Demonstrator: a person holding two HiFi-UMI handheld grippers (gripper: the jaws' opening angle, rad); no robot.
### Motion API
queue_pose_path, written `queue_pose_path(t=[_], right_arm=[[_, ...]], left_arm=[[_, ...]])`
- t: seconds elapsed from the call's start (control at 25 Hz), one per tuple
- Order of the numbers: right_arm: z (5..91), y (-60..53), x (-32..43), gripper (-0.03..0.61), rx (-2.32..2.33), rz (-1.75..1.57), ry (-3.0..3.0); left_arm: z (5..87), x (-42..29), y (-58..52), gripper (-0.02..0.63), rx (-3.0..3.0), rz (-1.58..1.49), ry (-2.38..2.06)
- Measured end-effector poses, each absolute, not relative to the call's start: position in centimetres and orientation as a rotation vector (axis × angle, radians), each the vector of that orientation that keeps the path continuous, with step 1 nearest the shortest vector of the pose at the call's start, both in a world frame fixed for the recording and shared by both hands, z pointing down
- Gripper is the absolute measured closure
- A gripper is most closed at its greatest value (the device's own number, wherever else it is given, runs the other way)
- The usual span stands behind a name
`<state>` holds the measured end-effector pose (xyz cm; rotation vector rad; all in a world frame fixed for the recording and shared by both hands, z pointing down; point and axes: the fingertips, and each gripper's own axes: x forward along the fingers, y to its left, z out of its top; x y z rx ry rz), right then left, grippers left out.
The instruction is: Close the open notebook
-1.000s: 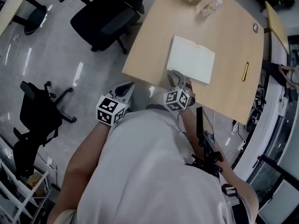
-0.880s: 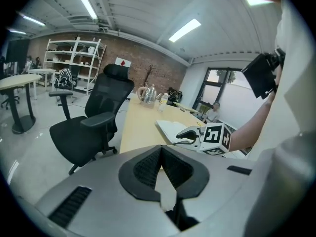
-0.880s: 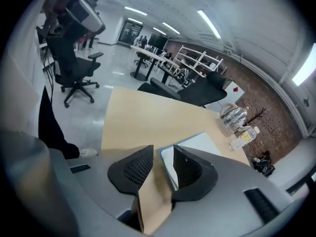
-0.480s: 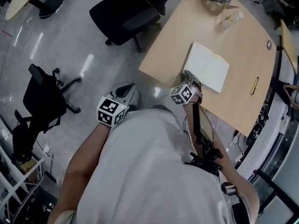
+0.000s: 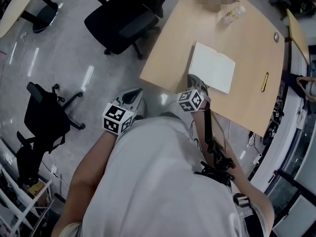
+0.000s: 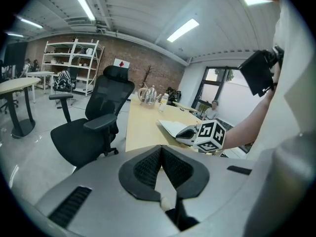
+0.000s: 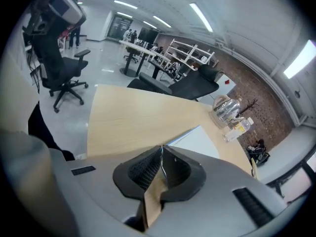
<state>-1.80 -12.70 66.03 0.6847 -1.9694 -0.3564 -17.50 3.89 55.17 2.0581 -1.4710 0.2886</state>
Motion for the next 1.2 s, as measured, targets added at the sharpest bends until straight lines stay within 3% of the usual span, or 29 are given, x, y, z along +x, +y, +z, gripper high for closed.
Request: queue_pose_path(t=[0.32,0.72,1.2], right_arm=[[61.3,-13.3,0.4,0.554,0.951,0.108,-2.236],[55.6,-14.9,7.4,0.555,1.241,0.14,-2.278],[57.1,-17.0,18.2,0.555,1.499,0.391,-2.202]], left_arm=[[55.5,-15.7,2.0,0.609,2.117,0.31,-1.387],[55.1,-9.8,-1.9,0.609,2.256,0.356,-1.211],[54.6,-4.4,-5.4,0.608,2.327,0.402,-1.107]])
